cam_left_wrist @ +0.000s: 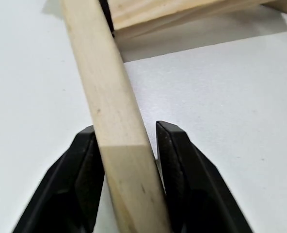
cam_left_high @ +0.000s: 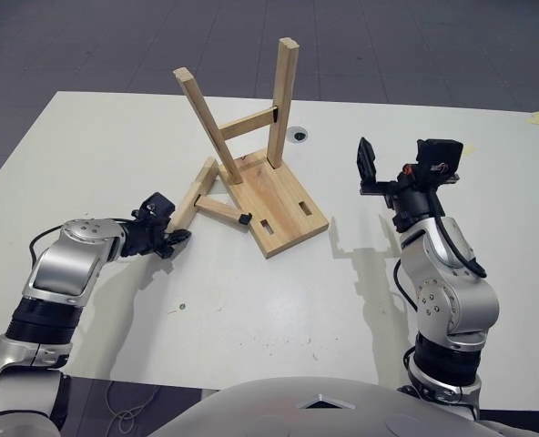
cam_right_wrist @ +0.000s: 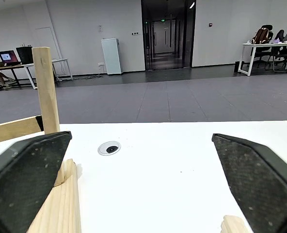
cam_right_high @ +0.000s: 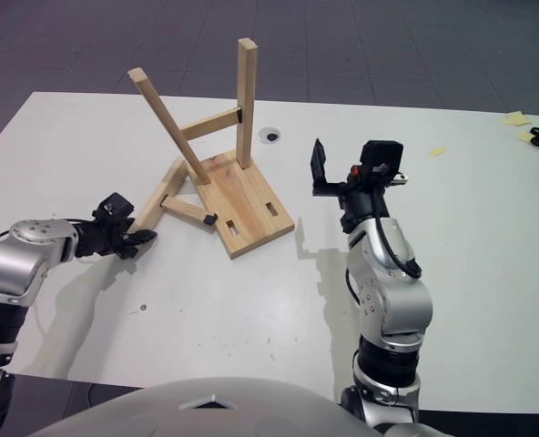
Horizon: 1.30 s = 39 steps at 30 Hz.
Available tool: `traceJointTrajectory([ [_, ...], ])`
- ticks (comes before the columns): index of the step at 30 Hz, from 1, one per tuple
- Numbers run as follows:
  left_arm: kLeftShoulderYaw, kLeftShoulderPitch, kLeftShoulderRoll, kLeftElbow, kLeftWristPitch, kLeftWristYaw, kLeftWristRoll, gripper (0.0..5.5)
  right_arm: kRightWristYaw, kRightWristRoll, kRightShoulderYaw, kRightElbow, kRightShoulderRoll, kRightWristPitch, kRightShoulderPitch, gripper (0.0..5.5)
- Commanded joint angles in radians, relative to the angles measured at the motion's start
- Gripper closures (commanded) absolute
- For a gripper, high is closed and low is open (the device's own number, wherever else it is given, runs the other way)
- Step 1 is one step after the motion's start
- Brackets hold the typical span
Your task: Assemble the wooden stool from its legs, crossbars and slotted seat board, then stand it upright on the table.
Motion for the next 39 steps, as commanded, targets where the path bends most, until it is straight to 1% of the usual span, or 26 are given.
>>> traceJointTrajectory([
  [1,0.104,-0.093,-0.076,0.095,-0.007,0.144,0.021,4.39,0.005,-0.001,-0.031,0.020,-0.014,-0.017,-0.021,0.10],
  [3,0.197,-0.145,-0.146,0.143,-0.029,0.283,0.024,4.48,0.018,-0.001,-0.050,0.051,-0.036,-0.025,-0.057,0.10],
  [5,0.325,-0.197,-0.216,0.158,-0.080,0.438,0.010,4.48,0.043,0.004,-0.074,0.096,-0.068,-0.041,-0.101,0.10],
  [7,0.418,-0.244,-0.267,0.149,-0.150,0.542,-0.008,4.48,0.062,0.011,-0.094,0.131,-0.091,-0.050,-0.144,0.10],
  [9,0.485,-0.332,-0.314,0.125,-0.234,0.599,-0.052,4.48,0.079,0.048,-0.128,0.160,-0.101,-0.051,-0.215,0.10],
  [11,0.507,-0.430,-0.357,0.048,-0.288,0.572,-0.137,4.48,0.123,0.123,-0.167,0.196,-0.106,-0.058,-0.303,0.10],
  [12,0.505,-0.485,-0.378,-0.004,-0.299,0.534,-0.204,4.48,0.143,0.222,-0.213,0.209,-0.089,-0.038,-0.360,0.10],
  [14,0.491,-0.573,-0.413,-0.108,-0.258,0.460,-0.362,4.48,0.162,0.468,-0.314,0.250,-0.065,0.027,-0.479,0.10],
  [17,0.449,-0.620,-0.454,-0.206,-0.149,0.369,-0.584,4.48,0.162,0.806,-0.420,0.340,-0.091,0.115,-0.615,0.10],
  [20,0.391,-0.595,-0.484,-0.240,-0.055,0.280,-0.750,4.48,0.164,1.087,-0.472,0.439,-0.158,0.189,-0.706,0.10],
  [23,0.338,-0.544,-0.476,-0.234,0.029,0.188,-0.841,4.48,0.166,1.261,-0.500,0.537,-0.240,0.240,-0.765,0.10],
  [25,0.334,-0.511,-0.459,-0.186,0.085,0.133,-0.889,4.48,0.154,1.317,-0.500,0.588,-0.277,0.255,-0.794,0.10],
  [29,0.332,-0.477,-0.444,-0.090,0.159,0.110,-0.934,4.48,0.144,1.381,-0.450,0.619,-0.333,0.287,-0.798,0.10],
  [32,0.325,-0.448,-0.442,-0.077,0.168,0.114,-0.922,4.48,0.160,1.412,-0.414,0.600,-0.355,0.304,-0.779,0.10],
  [34,0.310,-0.426,-0.436,-0.101,0.186,0.100,-0.930,4.48,0.184,1.357,-0.367,0.568,-0.375,0.310,-0.765,0.10],
  [36,0.294,-0.417,-0.425,-0.111,0.205,0.082,-0.934,4.48,0.184,1.222,-0.299,0.562,-0.367,0.256,-0.772,0.10],
  [39,0.274,-0.417,-0.405,-0.116,0.231,0.043,-0.937,4.48,0.213,1.177,-0.252,0.593,-0.330,0.236,-0.799,0.10],
])
